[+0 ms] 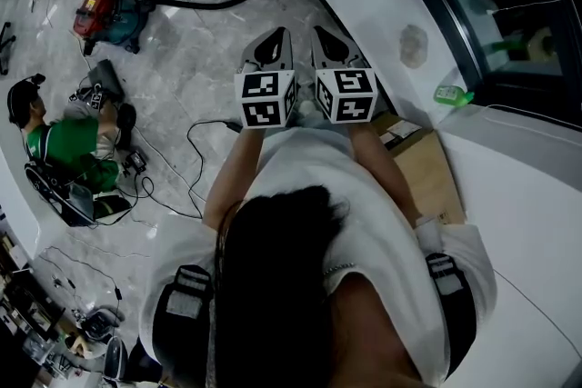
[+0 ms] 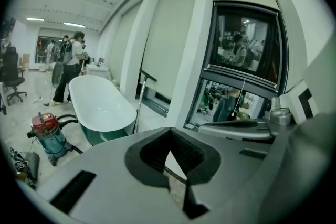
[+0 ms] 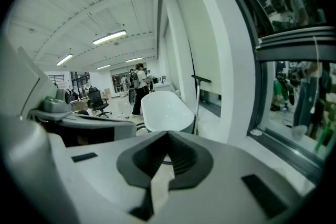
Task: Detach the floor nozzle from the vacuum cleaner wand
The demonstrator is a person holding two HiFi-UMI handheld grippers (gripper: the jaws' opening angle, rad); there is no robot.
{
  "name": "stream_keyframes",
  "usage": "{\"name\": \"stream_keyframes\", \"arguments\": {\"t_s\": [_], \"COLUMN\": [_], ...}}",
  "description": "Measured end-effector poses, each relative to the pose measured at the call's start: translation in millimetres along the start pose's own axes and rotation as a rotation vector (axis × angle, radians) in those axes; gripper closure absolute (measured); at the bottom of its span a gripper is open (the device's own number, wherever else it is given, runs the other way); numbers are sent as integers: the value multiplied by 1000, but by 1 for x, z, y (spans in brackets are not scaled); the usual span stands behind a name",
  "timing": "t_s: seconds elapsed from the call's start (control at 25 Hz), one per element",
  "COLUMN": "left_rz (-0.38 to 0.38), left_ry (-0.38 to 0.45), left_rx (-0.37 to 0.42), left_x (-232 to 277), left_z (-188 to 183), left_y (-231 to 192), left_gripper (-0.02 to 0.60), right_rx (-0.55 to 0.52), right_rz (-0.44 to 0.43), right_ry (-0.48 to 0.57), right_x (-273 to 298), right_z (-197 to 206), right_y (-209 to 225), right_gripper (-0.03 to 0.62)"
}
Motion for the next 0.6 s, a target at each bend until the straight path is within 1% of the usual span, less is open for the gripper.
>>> {"name": "stream_keyframes", "arguments": {"t_s": [0.28,0.4,0.6], "left_rz": [23,7,10], "left_ry": [6,2,6], "left_rx": [-7,-5,-18], "left_x": [11,11,15], "left_z": [-9,-13,-16], "left_y": [-25,-42,-48], "left_gripper": [578,578,578], "right_rx": [8,10,9], "right_rz": [34,19,21], "right_ry": [-9,-6,-2], "right_x": [23,38,46], "right_z": [-8,-12,-18], "right_y": [-7,-15,-15], "right_gripper": [579,579,579]}}
Point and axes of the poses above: the fingertips, and each gripper's own axes: x forward along the fingers, y to its right, z out of its underside, the point moved 9 cm from there along -x, backward along the fingers, and after that the axes turned 2 degrees about x, right-handed, at the moved point
